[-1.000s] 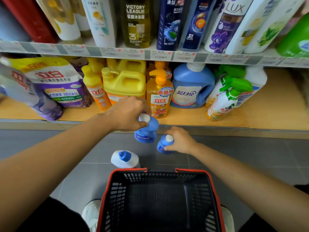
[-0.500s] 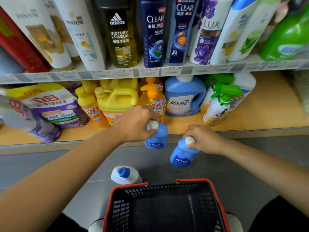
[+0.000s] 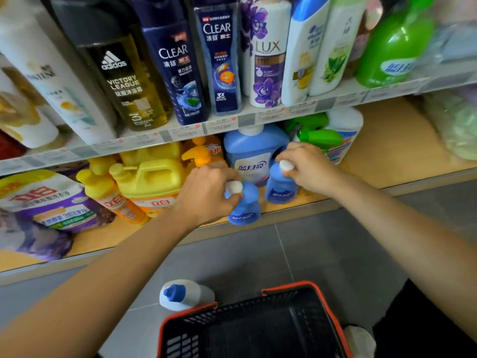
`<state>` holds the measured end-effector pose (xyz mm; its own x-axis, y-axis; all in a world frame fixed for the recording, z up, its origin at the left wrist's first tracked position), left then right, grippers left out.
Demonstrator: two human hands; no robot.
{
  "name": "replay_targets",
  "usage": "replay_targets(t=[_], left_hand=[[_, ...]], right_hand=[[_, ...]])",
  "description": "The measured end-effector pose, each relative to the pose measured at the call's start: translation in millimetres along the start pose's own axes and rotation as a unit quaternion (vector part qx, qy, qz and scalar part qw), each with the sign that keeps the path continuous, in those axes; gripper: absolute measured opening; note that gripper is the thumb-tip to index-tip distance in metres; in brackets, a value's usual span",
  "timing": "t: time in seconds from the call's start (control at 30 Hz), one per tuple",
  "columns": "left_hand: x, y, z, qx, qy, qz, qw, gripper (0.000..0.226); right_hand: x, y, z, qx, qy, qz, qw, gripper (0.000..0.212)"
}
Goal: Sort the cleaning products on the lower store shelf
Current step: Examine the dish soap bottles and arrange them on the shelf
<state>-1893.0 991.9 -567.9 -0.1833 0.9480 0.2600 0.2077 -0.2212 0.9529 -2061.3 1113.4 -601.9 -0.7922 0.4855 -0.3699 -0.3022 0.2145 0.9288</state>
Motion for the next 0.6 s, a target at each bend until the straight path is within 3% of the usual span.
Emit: replay_targets(t=[0.17,0.37,0.6], left_hand=[[9.3,-5.2,-21.8,0.018,-0.013,-0.022,1.0,0.024],[8.6,-38.6,-36.1,-0.015,-0.017,-0.076,0.997,0.039],[0.7,-42.9,-27.9,-0.014,-0.016,-0.017,1.0,0.062]], right_hand=[[16.0,-2.1,-4.9,0.076,-0.042,-0.021,0.996,0.038],[7.7,-6.8,3.8,0.124,0.008,-0.009,0.992,0.043],[4.6,-7.0,13.3,0.147,0.015,-0.02,0.989,0.051]])
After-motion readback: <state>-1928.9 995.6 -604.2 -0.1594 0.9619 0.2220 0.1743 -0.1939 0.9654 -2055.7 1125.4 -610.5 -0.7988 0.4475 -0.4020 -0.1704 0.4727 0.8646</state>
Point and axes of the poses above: each hand's wrist, its own z-axis away from the middle knuckle, its own y-axis out of the back of the hand, x = y × z, the point moved 7 cm from there along -z, towards the middle knuckle, and after that the axes turned 2 degrees about -z, right-handed, at the moved point
